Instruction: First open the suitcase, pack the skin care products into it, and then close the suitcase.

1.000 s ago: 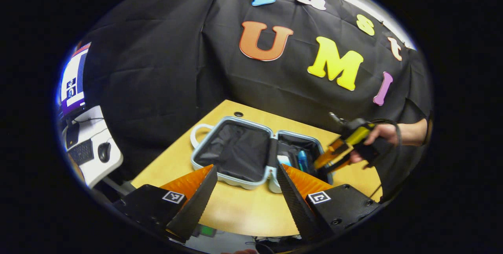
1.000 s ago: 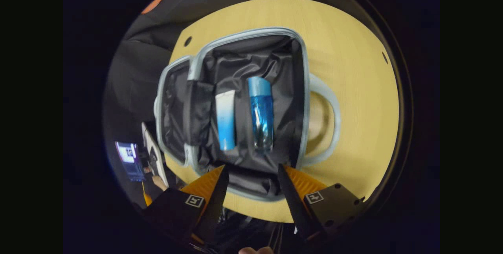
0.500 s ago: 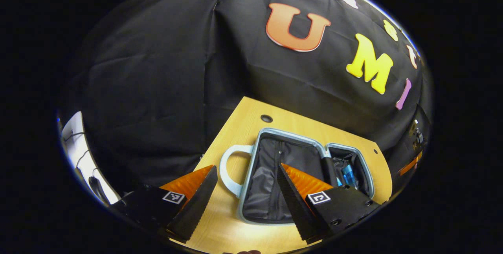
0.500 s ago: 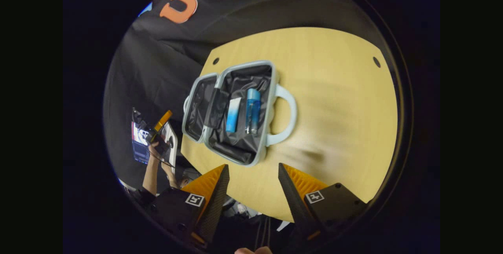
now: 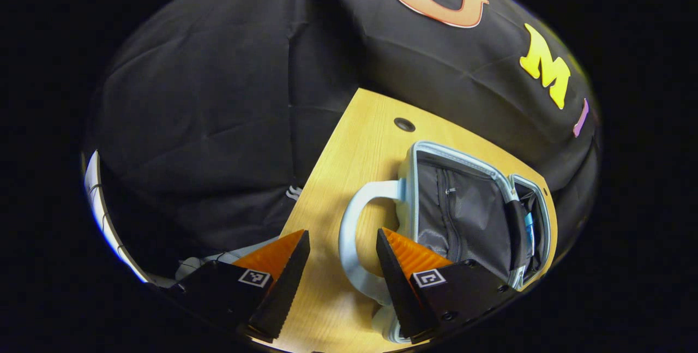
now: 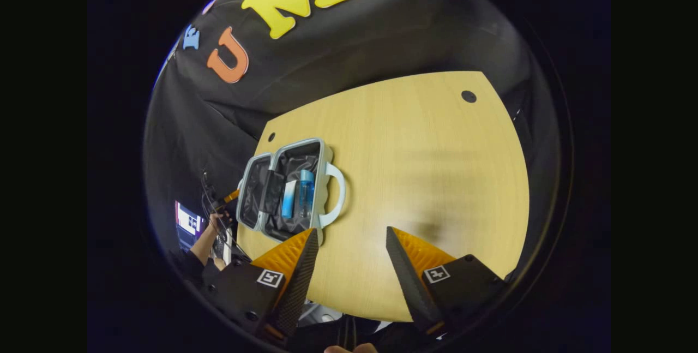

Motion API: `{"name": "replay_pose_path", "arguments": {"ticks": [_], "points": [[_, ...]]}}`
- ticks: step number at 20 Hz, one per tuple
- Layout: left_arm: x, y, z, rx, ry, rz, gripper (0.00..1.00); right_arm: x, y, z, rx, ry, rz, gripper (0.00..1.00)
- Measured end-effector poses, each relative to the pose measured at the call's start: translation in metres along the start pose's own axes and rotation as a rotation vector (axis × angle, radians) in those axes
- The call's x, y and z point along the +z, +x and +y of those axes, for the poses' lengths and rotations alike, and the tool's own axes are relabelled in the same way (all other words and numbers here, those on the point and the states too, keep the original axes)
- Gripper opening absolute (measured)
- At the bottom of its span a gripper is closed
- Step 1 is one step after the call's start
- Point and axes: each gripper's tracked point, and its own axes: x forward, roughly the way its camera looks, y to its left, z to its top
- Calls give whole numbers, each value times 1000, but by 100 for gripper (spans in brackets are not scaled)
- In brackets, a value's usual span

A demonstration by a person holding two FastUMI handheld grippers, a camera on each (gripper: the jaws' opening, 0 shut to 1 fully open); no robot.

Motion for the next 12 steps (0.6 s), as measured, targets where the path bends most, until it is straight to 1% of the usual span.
{"name": "replay_pose_path", "arguments": {"ticks": [2, 3, 4, 5, 6, 7, 9, 10, 11, 12], "points": [[0, 10, 2, 2, -10, 13, 78, -9, 4, 4, 11, -14, 20, 75], [-1, 15, -1, -2, -20, 26, 75, -14, 6, 5, 12, -23, 34, 75], [-3, 20, 1, 28, -29, 43, 71, -20, 8, 6, 12, -31, 45, 75], [-1, 25, -5, 21, -46, 41, 52, -22, 10, 6, 9, -40, 43, 75], [3, 27, -6, 32, -48, 39, 34, -24, 13, 6, 10, -50, 42, 75], [4, 30, -4, 46, -43, 43, 24, -27, 12, 8, 17, -52, 44, 75], [7, 22, -5, 47, -27, 45, 20, -31, 8, 11, 41, -45, 54, 75], [15, 18, -12, 25, -34, 14, 19, -31, 8, 11, 50, -40, 57, 75], [23, 15, -22, -5, -59, -8, 16, -29, 6, 13, 68, -30, 44, 75], [27, 10, -26, -8, -80, -15, 15, -24, 6, 15, 82, -18, 21, 75]]}}
